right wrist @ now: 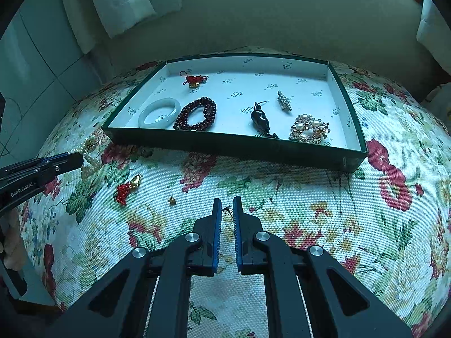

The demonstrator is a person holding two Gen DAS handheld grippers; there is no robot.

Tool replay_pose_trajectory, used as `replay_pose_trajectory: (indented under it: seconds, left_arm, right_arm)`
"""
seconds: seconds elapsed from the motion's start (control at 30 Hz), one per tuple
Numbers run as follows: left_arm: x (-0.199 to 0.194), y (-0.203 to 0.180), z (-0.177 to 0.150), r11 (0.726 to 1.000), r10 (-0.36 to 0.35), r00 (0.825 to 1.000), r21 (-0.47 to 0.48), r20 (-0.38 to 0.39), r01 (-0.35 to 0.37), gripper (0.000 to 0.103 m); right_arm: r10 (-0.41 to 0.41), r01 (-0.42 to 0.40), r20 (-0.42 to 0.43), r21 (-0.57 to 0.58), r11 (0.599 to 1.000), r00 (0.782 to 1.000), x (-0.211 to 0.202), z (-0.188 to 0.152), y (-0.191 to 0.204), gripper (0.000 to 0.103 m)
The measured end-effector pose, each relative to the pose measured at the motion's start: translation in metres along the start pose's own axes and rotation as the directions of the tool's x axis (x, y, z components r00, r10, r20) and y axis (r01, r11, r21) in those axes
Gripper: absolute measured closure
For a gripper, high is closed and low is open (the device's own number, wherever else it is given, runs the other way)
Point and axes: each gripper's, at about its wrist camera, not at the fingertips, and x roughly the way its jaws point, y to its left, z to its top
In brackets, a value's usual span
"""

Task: Organize jewelry
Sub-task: 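Close the left gripper on the pearl cluster while the right closes on the gold earring stud, then carry the pearls and earring over the box and open both grippers to release them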

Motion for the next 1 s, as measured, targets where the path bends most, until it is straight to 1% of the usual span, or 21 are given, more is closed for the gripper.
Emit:
replay_pose_trajectory:
  seconds: [0.3, 0.53, 0.77, 1.0]
  left_arm:
    - [-0.001, -0.014, 0.033, 0.999, -0.041, 0.998, 0.019, 0.053, 0.040, 0.091]
    - [0.016, -0.025, 0.069, 0.998, -0.050, 0.995, 0.038, 0.087, 0.047, 0.091]
    - [0.047, -0.026, 0.102, 0.999, -0.026, 0.995, 0.050, 0.093, 0.021, 0.091]
    - [0.086, -0.018, 0.126, 0.999, 0.015, 0.997, 0.047, 0.073, -0.018, 0.091]
  right_arm:
    - [-0.009, 0.009, 0.064, 0.012, 1.000, 0.998, -0.012, 0.025, -0.007, 0.095]
    - [-0.029, 0.028, 0.121, 0.013, 1.000, 0.992, -0.012, 0.058, -0.015, 0.095]
    - [-0.040, 0.036, 0.155, 0.029, 0.999, 0.987, 0.005, 0.091, -0.025, 0.095]
    - [-0.044, 0.041, 0.131, 0.027, 0.999, 0.990, 0.040, 0.115, -0.030, 0.095]
